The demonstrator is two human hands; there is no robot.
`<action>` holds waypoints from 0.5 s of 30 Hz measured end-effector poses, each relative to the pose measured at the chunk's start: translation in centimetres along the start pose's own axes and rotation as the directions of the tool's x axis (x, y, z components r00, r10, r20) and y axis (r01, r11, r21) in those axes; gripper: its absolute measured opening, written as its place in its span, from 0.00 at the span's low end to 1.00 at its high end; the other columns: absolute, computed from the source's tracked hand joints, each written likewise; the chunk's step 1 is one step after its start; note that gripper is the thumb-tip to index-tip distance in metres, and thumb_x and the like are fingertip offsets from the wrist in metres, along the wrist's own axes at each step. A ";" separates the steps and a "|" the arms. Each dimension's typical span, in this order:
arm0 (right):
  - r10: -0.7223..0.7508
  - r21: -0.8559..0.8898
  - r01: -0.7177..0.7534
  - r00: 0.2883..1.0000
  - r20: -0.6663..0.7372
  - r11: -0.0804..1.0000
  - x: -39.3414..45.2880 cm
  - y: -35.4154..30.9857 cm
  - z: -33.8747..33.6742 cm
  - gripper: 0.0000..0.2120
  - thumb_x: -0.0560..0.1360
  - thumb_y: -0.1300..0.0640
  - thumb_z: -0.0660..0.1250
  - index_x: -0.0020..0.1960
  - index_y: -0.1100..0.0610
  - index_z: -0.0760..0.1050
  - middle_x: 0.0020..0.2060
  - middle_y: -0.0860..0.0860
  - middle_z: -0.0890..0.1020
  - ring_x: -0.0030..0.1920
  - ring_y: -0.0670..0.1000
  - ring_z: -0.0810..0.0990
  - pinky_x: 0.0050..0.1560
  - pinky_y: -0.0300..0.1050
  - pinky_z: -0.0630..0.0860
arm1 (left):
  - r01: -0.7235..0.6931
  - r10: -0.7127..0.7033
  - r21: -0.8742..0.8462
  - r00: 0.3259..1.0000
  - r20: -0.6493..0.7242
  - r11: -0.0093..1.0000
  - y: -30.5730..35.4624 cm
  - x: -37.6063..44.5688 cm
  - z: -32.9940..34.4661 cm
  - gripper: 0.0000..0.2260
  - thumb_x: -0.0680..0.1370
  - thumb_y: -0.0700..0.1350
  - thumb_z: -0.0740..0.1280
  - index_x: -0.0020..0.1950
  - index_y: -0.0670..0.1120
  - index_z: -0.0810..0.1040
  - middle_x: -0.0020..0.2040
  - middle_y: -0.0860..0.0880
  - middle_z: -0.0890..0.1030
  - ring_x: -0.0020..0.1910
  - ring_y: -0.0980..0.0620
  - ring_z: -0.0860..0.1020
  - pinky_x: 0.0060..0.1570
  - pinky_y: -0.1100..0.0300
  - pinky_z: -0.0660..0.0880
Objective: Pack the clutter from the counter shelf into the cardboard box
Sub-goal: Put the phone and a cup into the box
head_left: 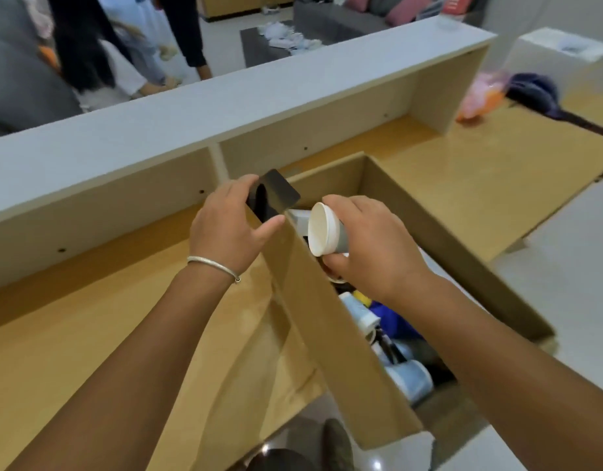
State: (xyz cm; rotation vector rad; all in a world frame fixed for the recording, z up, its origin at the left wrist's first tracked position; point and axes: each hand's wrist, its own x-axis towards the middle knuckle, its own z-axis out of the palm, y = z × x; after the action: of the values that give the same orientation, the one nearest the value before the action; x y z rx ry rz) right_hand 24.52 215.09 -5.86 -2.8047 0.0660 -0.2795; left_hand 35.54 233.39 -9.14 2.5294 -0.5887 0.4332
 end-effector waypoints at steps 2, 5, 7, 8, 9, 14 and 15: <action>0.037 -0.009 -0.037 0.999 0.018 0.999 -1.0 2.4 -0.9 0.34 0.67 0.49 0.73 0.70 0.49 0.63 0.59 0.48 0.74 0.59 0.52 0.70 0.58 0.48 0.68 | -0.018 0.019 -0.016 1.000 0.016 1.000 2.4 0.6 1.5 0.29 0.71 0.62 0.69 0.68 0.53 0.68 0.62 0.53 0.76 0.59 0.52 0.74 0.53 0.57 0.72; 0.068 -0.019 -0.068 0.997 0.035 0.998 -1.9 4.5 -1.7 0.39 0.68 0.44 0.72 0.74 0.49 0.59 0.65 0.48 0.71 0.65 0.51 0.67 0.66 0.48 0.64 | -0.045 0.046 -0.037 0.998 0.032 0.998 4.7 0.6 3.1 0.31 0.70 0.63 0.69 0.70 0.54 0.67 0.63 0.52 0.75 0.59 0.52 0.74 0.50 0.59 0.71; 0.079 -0.017 -0.078 0.996 0.035 0.997 -2.1 5.1 -1.8 0.39 0.69 0.44 0.72 0.74 0.48 0.58 0.66 0.47 0.70 0.66 0.50 0.66 0.67 0.47 0.63 | -0.053 0.054 -0.035 0.998 0.038 0.998 5.2 0.5 3.7 0.32 0.70 0.64 0.69 0.70 0.54 0.66 0.63 0.52 0.75 0.59 0.52 0.74 0.50 0.59 0.72; 0.078 -0.008 -0.078 0.996 0.032 0.997 -2.0 5.2 -1.7 0.39 0.69 0.44 0.72 0.74 0.48 0.58 0.66 0.47 0.70 0.66 0.50 0.66 0.66 0.47 0.63 | -0.049 0.050 -0.027 0.998 0.040 0.998 5.1 0.4 3.8 0.31 0.70 0.64 0.69 0.70 0.55 0.66 0.63 0.52 0.75 0.60 0.52 0.74 0.50 0.59 0.73; 0.073 0.003 -0.073 0.997 0.029 0.997 -1.9 5.1 -1.6 0.38 0.69 0.44 0.72 0.73 0.48 0.58 0.66 0.47 0.71 0.66 0.50 0.67 0.66 0.47 0.64 | -0.043 0.043 -0.013 0.998 0.039 0.999 4.8 0.2 3.8 0.31 0.71 0.64 0.69 0.70 0.55 0.66 0.63 0.52 0.75 0.60 0.51 0.74 0.50 0.58 0.74; -0.004 0.043 0.003 0.999 0.033 0.999 -0.2 2.1 -0.1 0.36 0.69 0.46 0.72 0.73 0.50 0.60 0.64 0.49 0.72 0.64 0.51 0.68 0.64 0.48 0.65 | 0.030 -0.030 0.050 1.000 0.009 0.998 0.2 -1.1 1.8 0.31 0.71 0.64 0.68 0.69 0.54 0.66 0.63 0.52 0.75 0.59 0.51 0.75 0.50 0.56 0.74; -0.027 0.041 0.025 0.999 0.036 0.999 0.2 1.1 0.5 0.36 0.69 0.46 0.72 0.73 0.50 0.61 0.64 0.49 0.72 0.64 0.52 0.68 0.63 0.48 0.66 | 0.057 -0.057 0.067 0.998 0.000 0.996 -1.2 -1.6 1.0 0.31 0.71 0.64 0.68 0.70 0.53 0.67 0.63 0.52 0.75 0.59 0.51 0.75 0.51 0.55 0.75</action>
State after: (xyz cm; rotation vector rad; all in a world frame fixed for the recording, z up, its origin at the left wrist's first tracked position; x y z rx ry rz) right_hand 24.80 214.23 -6.64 -2.7710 0.0151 -0.2334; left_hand 34.90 234.28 -11.07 2.6034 -0.5096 0.4369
